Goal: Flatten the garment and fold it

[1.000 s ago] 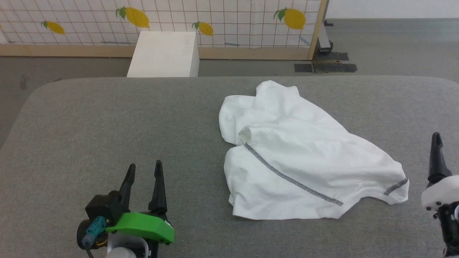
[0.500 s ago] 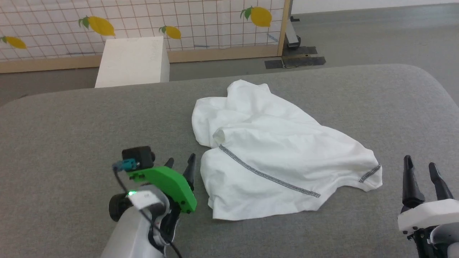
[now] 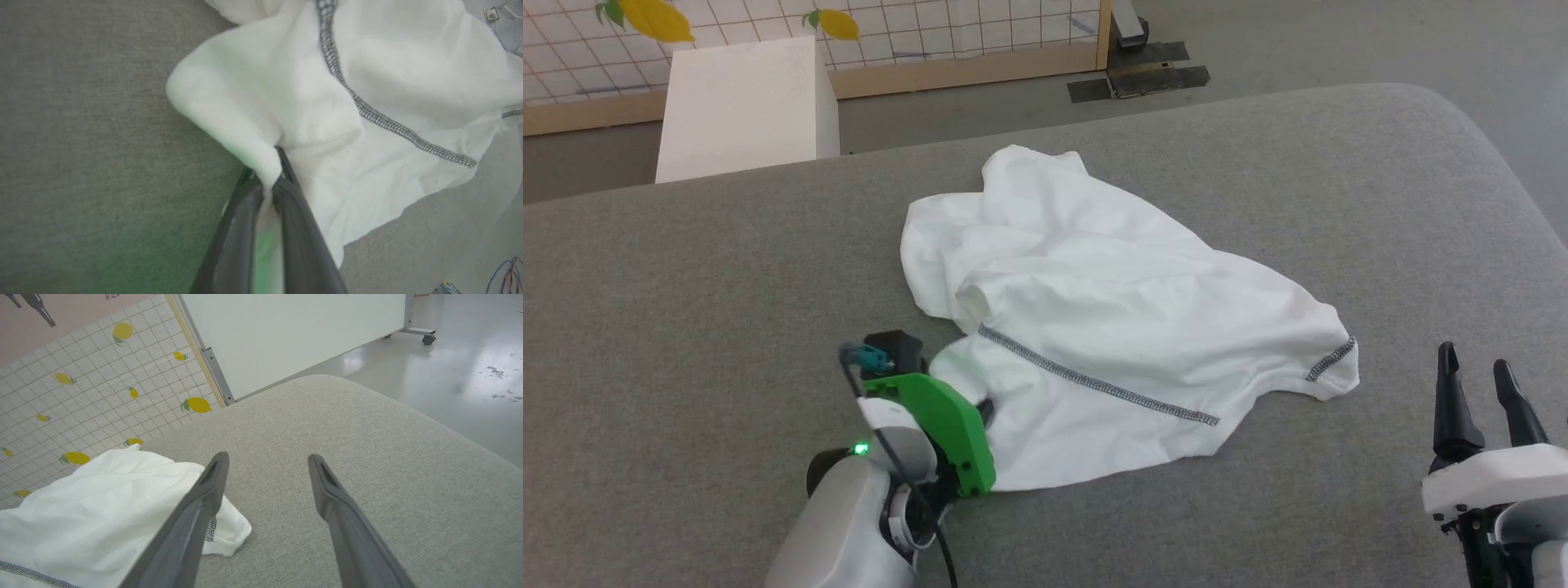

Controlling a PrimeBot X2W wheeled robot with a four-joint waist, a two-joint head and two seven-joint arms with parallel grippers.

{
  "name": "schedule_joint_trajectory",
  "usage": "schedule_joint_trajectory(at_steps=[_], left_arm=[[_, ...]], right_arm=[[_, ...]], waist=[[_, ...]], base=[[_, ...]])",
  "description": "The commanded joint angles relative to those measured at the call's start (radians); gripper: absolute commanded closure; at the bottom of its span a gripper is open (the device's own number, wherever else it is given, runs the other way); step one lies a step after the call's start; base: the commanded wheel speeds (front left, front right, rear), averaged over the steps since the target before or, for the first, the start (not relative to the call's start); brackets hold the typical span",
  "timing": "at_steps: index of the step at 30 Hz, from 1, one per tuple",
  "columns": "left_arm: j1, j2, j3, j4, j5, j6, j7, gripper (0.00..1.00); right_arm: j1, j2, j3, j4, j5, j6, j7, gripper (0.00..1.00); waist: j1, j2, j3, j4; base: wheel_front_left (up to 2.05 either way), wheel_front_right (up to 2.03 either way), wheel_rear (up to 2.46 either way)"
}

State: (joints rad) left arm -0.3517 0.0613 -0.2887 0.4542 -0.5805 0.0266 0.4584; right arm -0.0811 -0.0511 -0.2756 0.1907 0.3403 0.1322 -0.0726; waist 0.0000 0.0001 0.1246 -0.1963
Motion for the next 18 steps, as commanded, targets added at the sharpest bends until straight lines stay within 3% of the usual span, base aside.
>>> schedule_joint_trajectory(at_steps=[1,6,10,11,15,18], left_arm=[[0.004,0.0,0.018,-0.009,-0.01,-0.003,-0.033,1.0],[-0.025,0.029,0.113,-0.102,-0.02,0.017,-0.2,1.0],[-0.023,0.073,0.187,-0.186,-0.026,0.056,-0.243,1.0],[0.032,0.126,0.253,-0.242,-0.023,0.123,-0.23,1.0],[0.159,0.173,0.336,-0.272,-0.02,0.218,-0.203,1.0],[0.239,0.179,0.369,-0.253,-0.036,0.256,-0.173,1.0]], right_arm=[[-0.007,0.001,0.0,0.004,0.009,-0.002,-0.01,0.0],[-0.016,0.001,0.015,0.013,0.01,-0.002,-0.01,0.0],[-0.023,0.001,0.04,0.021,0.01,-0.002,-0.005,0.0],[-0.028,0.001,0.063,0.025,0.01,-0.002,-0.003,0.0],[-0.026,0.001,0.069,0.028,0.007,-0.002,-0.003,0.0],[-0.019,0.001,0.069,0.031,0.004,-0.002,-0.001,0.0]], waist=[[0.0,-0.0001,-0.002,0.015],[0.0,-0.0001,-0.034,0.077],[0.0,-0.0001,-0.057,0.12],[0.0,-0.0001,-0.066,0.146],[0.0,-0.0001,-0.068,0.165],[0.0,-0.0001,-0.066,0.177]], base=[[0.0,0.0,0.0],[0.0,0.0,0.0],[0.0,0.0,0.0],[0.0,0.0,0.0],[0.0,0.0,0.0],[0.0,0.0,0.0]])
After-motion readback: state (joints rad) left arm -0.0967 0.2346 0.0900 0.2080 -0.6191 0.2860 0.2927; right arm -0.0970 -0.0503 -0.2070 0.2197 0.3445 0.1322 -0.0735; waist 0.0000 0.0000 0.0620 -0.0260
